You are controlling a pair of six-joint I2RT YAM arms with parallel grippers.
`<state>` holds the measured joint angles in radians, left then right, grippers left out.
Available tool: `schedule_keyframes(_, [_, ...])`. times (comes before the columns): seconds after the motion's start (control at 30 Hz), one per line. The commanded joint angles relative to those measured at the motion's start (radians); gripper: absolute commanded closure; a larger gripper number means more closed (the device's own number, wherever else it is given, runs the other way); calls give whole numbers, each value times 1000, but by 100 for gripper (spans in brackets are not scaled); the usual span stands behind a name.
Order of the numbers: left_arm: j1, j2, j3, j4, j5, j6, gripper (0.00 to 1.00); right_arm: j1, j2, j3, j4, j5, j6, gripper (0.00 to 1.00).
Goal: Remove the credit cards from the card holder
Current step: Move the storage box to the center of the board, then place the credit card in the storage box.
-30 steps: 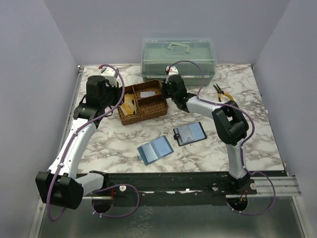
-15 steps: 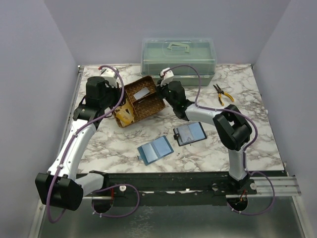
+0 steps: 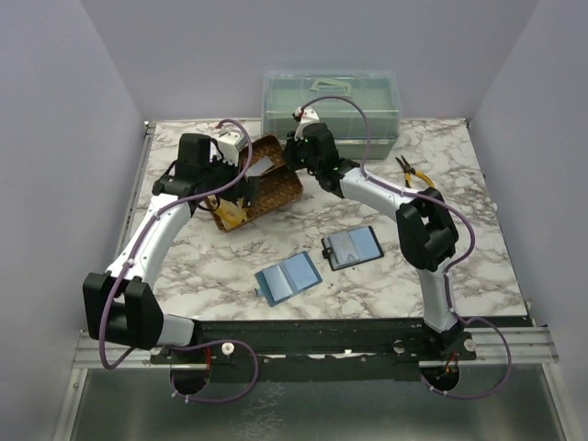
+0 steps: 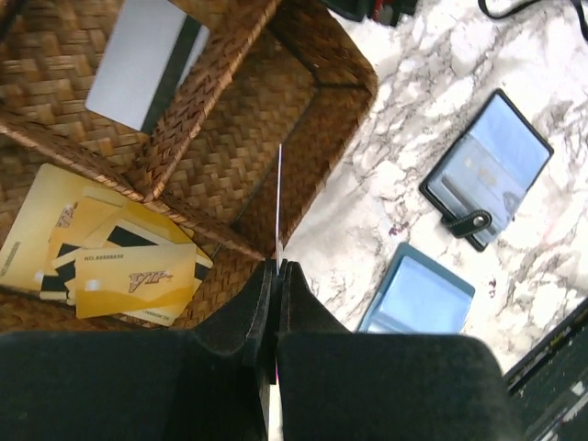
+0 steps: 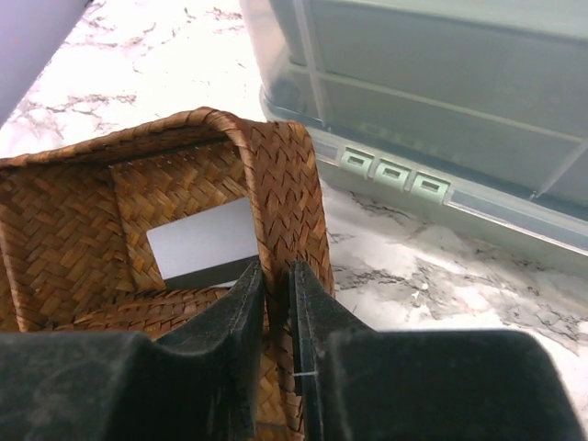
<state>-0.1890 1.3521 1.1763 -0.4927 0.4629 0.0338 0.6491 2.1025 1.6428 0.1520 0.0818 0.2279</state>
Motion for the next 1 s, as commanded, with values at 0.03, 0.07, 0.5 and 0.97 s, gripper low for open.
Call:
schedule_keyframes(0.03, [6, 56, 78, -52, 129, 122, 100, -52, 65, 76, -215, -89, 54, 69])
schedule_keyframes(0.07, [6, 68, 86, -53, 135, 132, 100, -54, 64, 75, -229, -112, 57, 64])
schedule_keyframes(0.5, [6, 182, 184, -64, 173, 206, 100, -97, 48, 87, -331, -210, 104, 37])
schedule_keyframes(0.97, [-36, 430, 388, -262, 247, 602, 100, -342, -334, -206, -394, -806, -251, 21])
